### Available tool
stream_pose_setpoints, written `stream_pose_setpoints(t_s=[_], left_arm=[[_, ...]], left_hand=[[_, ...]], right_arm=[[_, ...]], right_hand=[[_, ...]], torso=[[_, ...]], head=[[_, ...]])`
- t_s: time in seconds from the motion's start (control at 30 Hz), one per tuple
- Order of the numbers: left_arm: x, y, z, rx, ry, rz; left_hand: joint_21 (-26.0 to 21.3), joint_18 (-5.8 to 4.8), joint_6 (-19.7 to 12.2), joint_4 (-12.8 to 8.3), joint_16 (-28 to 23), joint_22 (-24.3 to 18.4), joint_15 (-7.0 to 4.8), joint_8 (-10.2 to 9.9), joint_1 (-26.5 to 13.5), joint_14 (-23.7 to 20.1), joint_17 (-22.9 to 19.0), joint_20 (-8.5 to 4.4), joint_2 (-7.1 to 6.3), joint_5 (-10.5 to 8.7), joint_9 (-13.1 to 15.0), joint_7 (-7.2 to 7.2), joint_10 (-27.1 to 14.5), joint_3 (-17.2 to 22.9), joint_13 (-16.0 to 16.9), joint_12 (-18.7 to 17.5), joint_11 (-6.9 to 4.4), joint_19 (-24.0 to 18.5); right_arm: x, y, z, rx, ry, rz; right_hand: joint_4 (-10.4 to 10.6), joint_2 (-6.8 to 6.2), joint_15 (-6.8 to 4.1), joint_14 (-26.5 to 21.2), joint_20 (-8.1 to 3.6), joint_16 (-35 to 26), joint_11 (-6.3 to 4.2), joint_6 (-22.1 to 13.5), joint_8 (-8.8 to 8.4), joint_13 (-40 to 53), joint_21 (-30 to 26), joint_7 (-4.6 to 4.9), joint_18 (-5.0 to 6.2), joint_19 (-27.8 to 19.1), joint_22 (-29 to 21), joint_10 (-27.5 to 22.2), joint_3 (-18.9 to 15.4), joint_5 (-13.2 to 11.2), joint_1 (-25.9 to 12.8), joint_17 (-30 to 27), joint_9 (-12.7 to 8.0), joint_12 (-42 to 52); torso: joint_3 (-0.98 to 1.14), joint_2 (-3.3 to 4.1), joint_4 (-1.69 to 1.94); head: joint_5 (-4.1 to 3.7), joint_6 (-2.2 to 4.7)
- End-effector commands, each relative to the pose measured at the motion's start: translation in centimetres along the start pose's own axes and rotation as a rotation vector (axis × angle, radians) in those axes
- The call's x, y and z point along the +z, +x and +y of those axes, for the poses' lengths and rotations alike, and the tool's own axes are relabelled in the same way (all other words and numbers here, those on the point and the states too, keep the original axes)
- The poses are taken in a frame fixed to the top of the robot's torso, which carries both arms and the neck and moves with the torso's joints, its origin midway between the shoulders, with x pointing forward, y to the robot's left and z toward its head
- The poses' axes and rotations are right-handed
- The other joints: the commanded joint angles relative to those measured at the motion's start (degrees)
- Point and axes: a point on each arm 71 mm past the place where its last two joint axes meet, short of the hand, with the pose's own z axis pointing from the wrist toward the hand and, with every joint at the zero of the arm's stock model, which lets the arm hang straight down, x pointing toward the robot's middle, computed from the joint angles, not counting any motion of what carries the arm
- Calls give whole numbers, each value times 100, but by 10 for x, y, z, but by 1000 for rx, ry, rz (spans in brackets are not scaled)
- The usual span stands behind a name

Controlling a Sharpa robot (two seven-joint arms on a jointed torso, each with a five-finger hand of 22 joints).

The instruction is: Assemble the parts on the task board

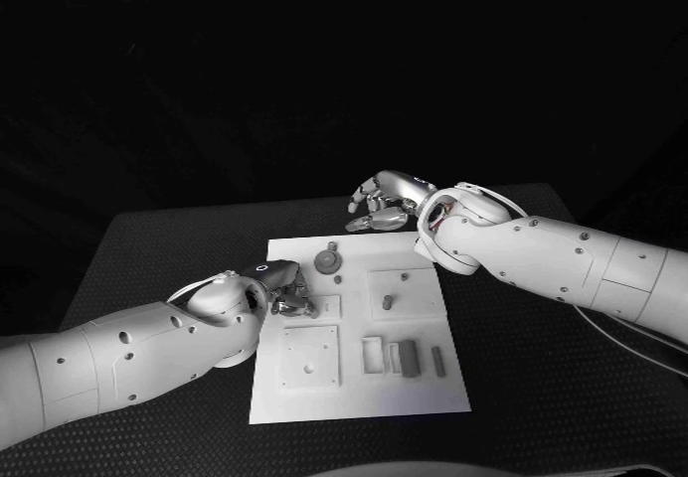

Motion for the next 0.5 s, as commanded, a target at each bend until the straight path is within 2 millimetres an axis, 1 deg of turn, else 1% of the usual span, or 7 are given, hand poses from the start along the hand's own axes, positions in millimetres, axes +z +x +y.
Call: stream_pose_setpoints(t_s=[0.03,0.23,0.37,0.4,0.43,0.5], left_arm=[[0,1,1,-18,-9,17],[-1,1,3,-24,-15,17],[-2,1,5,-26,-23,15],[-3,1,6,-28,-28,15],[-4,1,7,-29,-29,14],[-4,1,8,-36,-33,17]], left_hand=[[-24,-60,12,44,29,6,-7,-37,-66,-20,-8,-6,16,25,-9,15,1,2,-10,22,20,21],[-32,-61,14,73,34,7,-9,-44,-102,-22,-15,-8,24,25,-14,15,0,-1,-10,24,20,23],[-43,-62,15,111,40,9,-9,-53,-165,-28,-24,-8,-4,25,-19,16,-4,-20,-11,27,21,22],[-50,-62,16,145,45,12,-10,-59,-226,-30,-30,-9,-3,39,-23,16,-6,-44,-11,29,21,22],[-59,-61,15,158,50,14,-9,-66,-287,-34,-35,-11,15,110,-26,14,-10,-86,-11,30,21,15],[-71,-59,17,195,58,19,-9,-74,-390,-40,-43,-14,31,148,-32,14,-14,-143,-11,33,18,10]], right_arm=[[0,1,1,0,-6,9],[0,1,0,0,-5,9],[0,1,0,0,-5,10],[0,1,0,0,-5,10],[0,1,0,0,-4,11],[0,1,0,0,-3,10]], right_hand=[[38,10,14,-23,0,-34,0,-27,-28,-8,-19,24,89,-20,31,-43,-12,12,-64,-9,1,-33],[39,9,14,-23,0,-34,0,-27,-29,-8,-19,24,89,-20,31,-43,-11,12,-65,-9,1,-33],[40,7,14,-23,0,-34,0,-27,-29,-8,-19,24,89,-20,31,-43,-12,12,-65,-9,1,-32],[40,7,14,-23,0,-34,0,-27,-29,-8,-19,24,89,-20,32,-43,-12,12,-65,-9,1,-32],[40,7,14,-23,0,-34,0,-27,-30,-8,-19,24,89,-20,32,-43,-12,12,-65,-9,1,-32],[41,7,14,-23,-1,-34,0,-28,-30,-8,-19,24,89,-20,32,-43,-12,12,-65,-9,1,-32]], torso=[[1,2,-2],[1,1,1],[-2,0,1],[-1,0,0],[-1,0,0],[0,-1,2]], head=[[2,5],[-2,-3],[-4,-4],[-5,-5],[-5,-5],[-6,-4]])
